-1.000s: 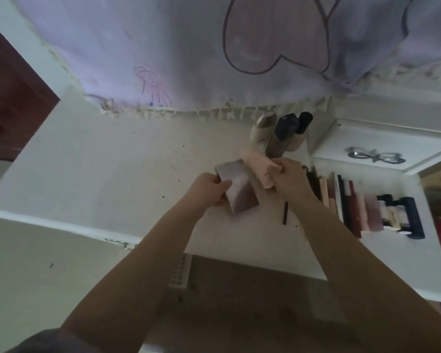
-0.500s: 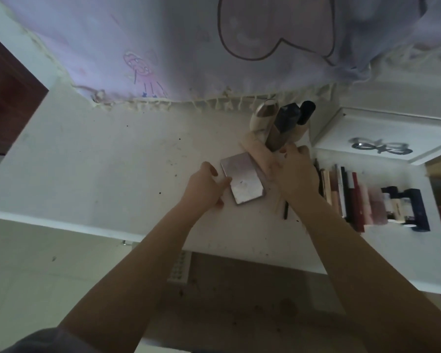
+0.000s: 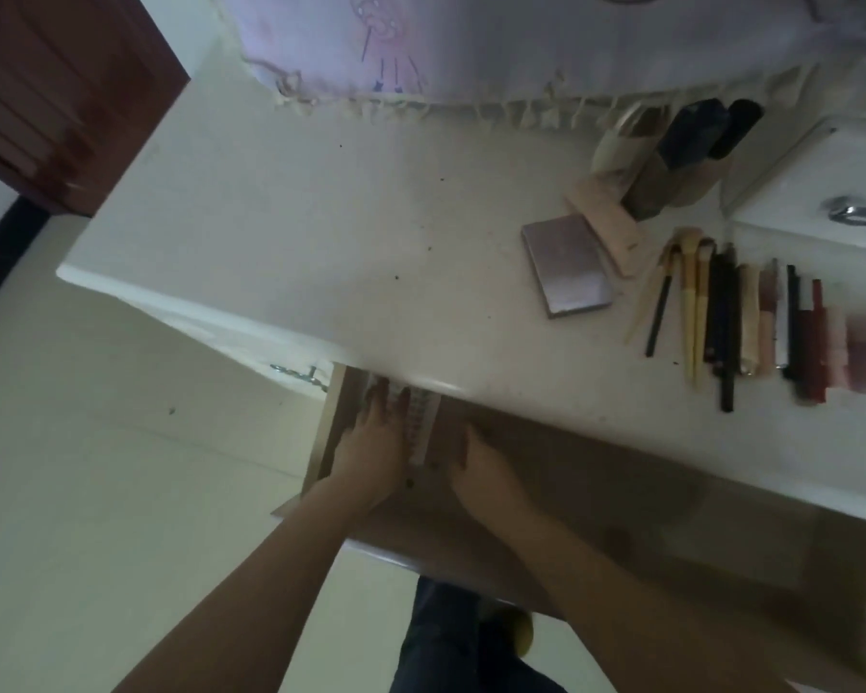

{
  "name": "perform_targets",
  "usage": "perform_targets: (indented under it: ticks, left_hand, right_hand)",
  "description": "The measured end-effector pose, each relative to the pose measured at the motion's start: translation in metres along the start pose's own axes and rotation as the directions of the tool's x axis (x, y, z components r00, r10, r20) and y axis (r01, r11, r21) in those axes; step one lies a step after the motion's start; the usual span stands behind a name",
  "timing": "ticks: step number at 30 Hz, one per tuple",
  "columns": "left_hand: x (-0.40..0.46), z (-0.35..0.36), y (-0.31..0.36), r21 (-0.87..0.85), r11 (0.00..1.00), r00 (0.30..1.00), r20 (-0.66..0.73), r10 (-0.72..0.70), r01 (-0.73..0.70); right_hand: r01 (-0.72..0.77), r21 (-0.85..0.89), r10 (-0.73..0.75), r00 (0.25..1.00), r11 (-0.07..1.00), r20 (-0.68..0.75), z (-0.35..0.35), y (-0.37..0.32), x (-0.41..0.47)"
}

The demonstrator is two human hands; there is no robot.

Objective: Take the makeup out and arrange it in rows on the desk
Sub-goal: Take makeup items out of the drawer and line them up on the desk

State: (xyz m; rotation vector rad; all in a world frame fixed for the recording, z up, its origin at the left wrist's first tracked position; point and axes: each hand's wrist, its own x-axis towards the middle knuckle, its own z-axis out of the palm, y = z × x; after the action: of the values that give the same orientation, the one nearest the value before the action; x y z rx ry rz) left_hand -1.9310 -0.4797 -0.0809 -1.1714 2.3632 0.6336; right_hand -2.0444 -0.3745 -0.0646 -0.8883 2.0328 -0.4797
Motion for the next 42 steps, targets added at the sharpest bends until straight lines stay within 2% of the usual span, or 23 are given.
perform_targets:
  ticks: [1,3,5,7,9,11,13,15,17,19,21,23,25,27,28,31,33,36,38,42]
  left_hand:
    - [0.003,0.006,-0.002,0.018,1.000,1.000,0.012,-0.010,0.010]
    - [0.006,0.015,-0.005,0.016,1.000,0.999,0.035,-0.018,0.018]
    - [0.007,0.018,-0.009,0.001,1.000,0.999,0.051,0.001,-0.001]
    - [0.006,0.017,-0.013,-0.031,0.999,0.997,0.071,0.021,-0.019]
    - [0.004,0.014,-0.015,-0.048,0.998,0.996,0.084,0.035,-0.031]
    - [0.000,0.009,-0.016,-0.063,0.997,0.997,0.058,0.046,-0.042]
    - [-0.009,0.001,-0.015,-0.101,0.993,0.998,0.001,0.057,-0.056]
    - [-0.020,-0.010,-0.013,-0.099,0.993,0.992,-0.115,0.057,-0.068]
    - [-0.034,-0.030,-0.009,-0.188,0.982,0.990,-0.138,-0.021,-0.005]
    - [-0.052,-0.055,-0.004,-0.356,0.931,0.997,0.016,-0.076,0.077]
    - [-0.071,-0.078,-0.001,-0.437,0.897,0.990,0.142,-0.013,0.075]
    - [-0.088,-0.102,0.001,-0.525,0.850,0.986,0.160,0.045,0.047]
    - [-0.097,-0.126,0.007,-0.664,0.747,0.981,0.150,0.120,0.010]
    - [-0.092,-0.152,0.016,-0.757,0.651,0.986,0.072,0.150,-0.044]
    - [-0.082,-0.165,0.022,-0.767,0.637,0.990,0.013,0.140,-0.079]
    - [-0.026,-0.201,0.042,-0.752,0.637,0.986,-0.140,0.093,-0.167]
    - [0.023,-0.221,0.054,-0.734,0.647,0.975,-0.206,0.078,-0.207]
    - [0.094,-0.241,0.067,-0.675,0.709,0.971,-0.232,0.060,-0.205]
    - [0.134,-0.247,0.071,-0.618,0.762,0.973,-0.222,0.066,-0.193]
    - [0.183,-0.246,0.073,-0.451,0.868,0.970,-0.213,0.120,-0.206]
  right_hand:
    - [-0.040,0.024,0.040,0.999,0.999,0.019,0.010,-0.002,0.007]
    - [-0.156,0.213,0.153,0.988,0.965,0.032,0.026,-0.009,0.022]
    - [-0.257,0.438,0.279,0.960,0.862,0.015,0.035,-0.016,0.037]
    - [-0.340,0.599,0.364,0.928,0.725,0.085,0.040,-0.021,0.047]
    - [-0.388,0.671,0.378,0.910,0.632,0.170,0.039,-0.023,0.050]
    - [-0.396,0.703,0.354,0.910,0.591,0.215,0.033,-0.024,0.046]
    - [-0.399,0.719,0.319,0.913,0.569,0.255,0.023,-0.029,0.037]
    - [-0.435,0.743,0.317,0.897,0.508,0.308,0.011,-0.035,0.018]
    - [-0.459,0.760,0.310,0.885,0.459,0.347,-0.006,-0.039,-0.008]
    - [-0.454,0.749,0.279,0.890,0.483,0.361,-0.026,-0.040,-0.036]
    - [-0.424,0.741,0.235,0.905,0.520,0.353,-0.048,-0.040,-0.061]
    - [-0.352,0.721,0.169,0.934,0.597,0.316,-0.074,-0.042,-0.080]
    - [-0.251,0.663,0.109,0.963,0.706,0.248,-0.101,-0.050,-0.089]
    - [-0.142,0.593,0.073,0.988,0.793,0.139,-0.124,-0.062,-0.083]
    - [-0.088,0.569,0.058,0.996,0.817,0.071,-0.135,-0.069,-0.075]
    - [0.055,0.585,0.014,0.994,0.809,-0.112,-0.162,-0.095,-0.033]
    - [0.111,0.503,0.001,0.976,0.857,-0.217,-0.175,-0.110,0.006]
    - [0.067,0.370,0.079,0.927,0.927,-0.366,-0.185,-0.124,0.070]
    - [0.021,0.349,0.123,0.915,0.937,-0.383,-0.190,-0.129,0.106]
    - [-0.091,0.115,0.131,0.898,0.989,-0.421,-0.193,-0.132,0.147]
